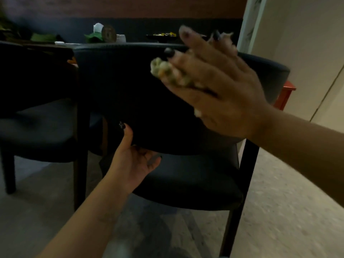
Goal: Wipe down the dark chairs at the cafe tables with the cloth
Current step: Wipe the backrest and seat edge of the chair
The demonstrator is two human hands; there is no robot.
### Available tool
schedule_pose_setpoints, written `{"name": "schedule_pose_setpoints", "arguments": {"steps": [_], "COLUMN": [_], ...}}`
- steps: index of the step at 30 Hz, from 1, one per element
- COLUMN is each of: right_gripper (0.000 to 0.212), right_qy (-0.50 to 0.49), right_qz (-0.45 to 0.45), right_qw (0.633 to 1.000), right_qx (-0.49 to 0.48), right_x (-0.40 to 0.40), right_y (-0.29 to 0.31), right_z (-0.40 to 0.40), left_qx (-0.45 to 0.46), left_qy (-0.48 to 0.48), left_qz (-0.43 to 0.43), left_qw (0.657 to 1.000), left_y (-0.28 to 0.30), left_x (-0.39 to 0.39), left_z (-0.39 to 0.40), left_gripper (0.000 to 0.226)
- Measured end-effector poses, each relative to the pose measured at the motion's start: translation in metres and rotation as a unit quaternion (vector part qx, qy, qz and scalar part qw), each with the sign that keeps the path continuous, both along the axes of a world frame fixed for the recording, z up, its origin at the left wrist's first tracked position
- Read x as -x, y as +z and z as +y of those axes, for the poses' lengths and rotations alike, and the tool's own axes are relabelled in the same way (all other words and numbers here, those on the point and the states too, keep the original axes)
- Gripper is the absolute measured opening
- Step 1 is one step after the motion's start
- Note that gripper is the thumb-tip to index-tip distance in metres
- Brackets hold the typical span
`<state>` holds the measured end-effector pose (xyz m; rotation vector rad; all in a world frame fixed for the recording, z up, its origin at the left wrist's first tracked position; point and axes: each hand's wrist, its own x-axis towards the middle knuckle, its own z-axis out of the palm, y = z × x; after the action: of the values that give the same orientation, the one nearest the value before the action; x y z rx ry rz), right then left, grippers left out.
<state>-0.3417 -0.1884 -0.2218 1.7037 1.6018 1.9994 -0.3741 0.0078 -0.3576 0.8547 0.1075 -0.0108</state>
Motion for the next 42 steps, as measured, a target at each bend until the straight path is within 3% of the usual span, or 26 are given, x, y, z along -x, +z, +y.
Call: {"name": "schedule_pose_setpoints", "arguments": {"steps": [2, 4, 6, 7, 9, 11, 13, 15, 17, 19, 20, 21, 22, 25, 28, 31, 34, 36, 38, 42], "right_gripper": [0.037, 0.042, 0.036, 0.030, 0.031, 0.032, 0.029, 0.033, 0.039, 0.036, 0.032, 0.031, 0.032, 0.038, 0.038, 0.039, 0.039, 0.037, 0.033, 0.031], "right_qy": [-0.014, -0.072, -0.141, -0.162, -0.120, -0.059, -0.047, -0.069, -0.156, -0.254, -0.287, -0.301, -0.279, -0.149, -0.144, -0.139, -0.196, -0.230, -0.204, -0.142], "right_qz": [0.052, 0.099, 0.066, 0.051, 0.053, 0.036, 0.000, 0.018, 0.053, 0.013, -0.004, 0.007, 0.029, 0.125, 0.118, 0.077, 0.070, 0.050, 0.072, 0.029], "right_qw": [0.997, 0.971, 0.929, 0.921, 0.948, 0.985, 0.998, 0.997, 0.971, 0.885, 0.853, 0.849, 0.871, 0.966, 0.982, 0.987, 0.953, 0.926, 0.939, 0.989], "right_qx": [0.055, 0.206, 0.336, 0.352, 0.290, 0.156, 0.039, 0.025, 0.173, 0.390, 0.435, 0.433, 0.403, 0.168, -0.018, 0.015, 0.220, 0.294, 0.268, 0.041], "right_x": [0.003, 0.006, 0.008, 0.008, 0.009, 0.008, 0.007, 0.006, 0.006, 0.008, 0.008, 0.009, 0.011, 0.021, 0.025, 0.027, 0.025, 0.023, 0.026, 0.031], "right_y": [-0.025, -0.055, -0.065, -0.062, -0.044, -0.014, -0.003, -0.024, -0.066, -0.096, -0.101, -0.100, -0.094, -0.047, 0.002, -0.017, -0.062, -0.071, -0.060, -0.005], "right_z": [0.005, 0.003, 0.000, 0.001, 0.004, 0.013, 0.023, 0.028, 0.021, 0.007, 0.003, 0.002, 0.004, 0.024, 0.045, 0.055, 0.051, 0.048, 0.052, 0.071], "left_qx": [-0.011, -0.019, -0.026, -0.027, -0.022, -0.022, -0.025, -0.024, -0.025, -0.030, -0.031, -0.033, -0.038, -0.029, 0.053, 0.129, 0.137, 0.139, 0.147, 0.151], "left_qy": [-0.014, -0.039, -0.074, -0.084, -0.085, -0.074, -0.066, -0.067, -0.085, -0.114, -0.125, -0.136, -0.145, -0.132, -0.095, -0.075, -0.095, -0.106, -0.109, -0.118], "left_qz": [-0.002, -0.016, -0.035, -0.040, -0.036, -0.029, -0.034, -0.035, -0.038, -0.050, -0.059, -0.068, -0.074, -0.049, -0.038, -0.020, -0.017, -0.021, -0.018, -0.021], "left_qw": [1.000, 0.999, 0.996, 0.995, 0.995, 0.997, 0.997, 0.997, 0.995, 0.992, 0.990, 0.988, 0.986, 0.990, 0.993, 0.989, 0.986, 0.984, 0.983, 0.981], "left_y": [-0.002, -0.006, -0.010, -0.011, -0.014, -0.016, -0.018, -0.018, -0.017, -0.019, -0.020, -0.022, -0.023, -0.028, -0.033, -0.031, -0.027, -0.027, -0.027, -0.029], "left_x": [-0.001, -0.002, -0.003, -0.005, -0.007, -0.010, -0.012, -0.013, -0.013, -0.013, -0.014, -0.016, -0.017, -0.023, -0.028, -0.030, -0.027, -0.025, -0.026, -0.024], "left_z": [0.004, 0.011, 0.016, 0.018, 0.020, 0.018, 0.016, 0.015, 0.017, 0.021, 0.024, 0.025, 0.027, 0.030, 0.041, 0.055, 0.056, 0.056, 0.057, 0.060], "left_gripper": [0.066, 0.068, 0.072, 0.071, 0.064, 0.059, 0.058, 0.059, 0.066, 0.075, 0.076, 0.076, 0.078, 0.078, 0.065, 0.073, 0.078, 0.078, 0.077, 0.082]}}
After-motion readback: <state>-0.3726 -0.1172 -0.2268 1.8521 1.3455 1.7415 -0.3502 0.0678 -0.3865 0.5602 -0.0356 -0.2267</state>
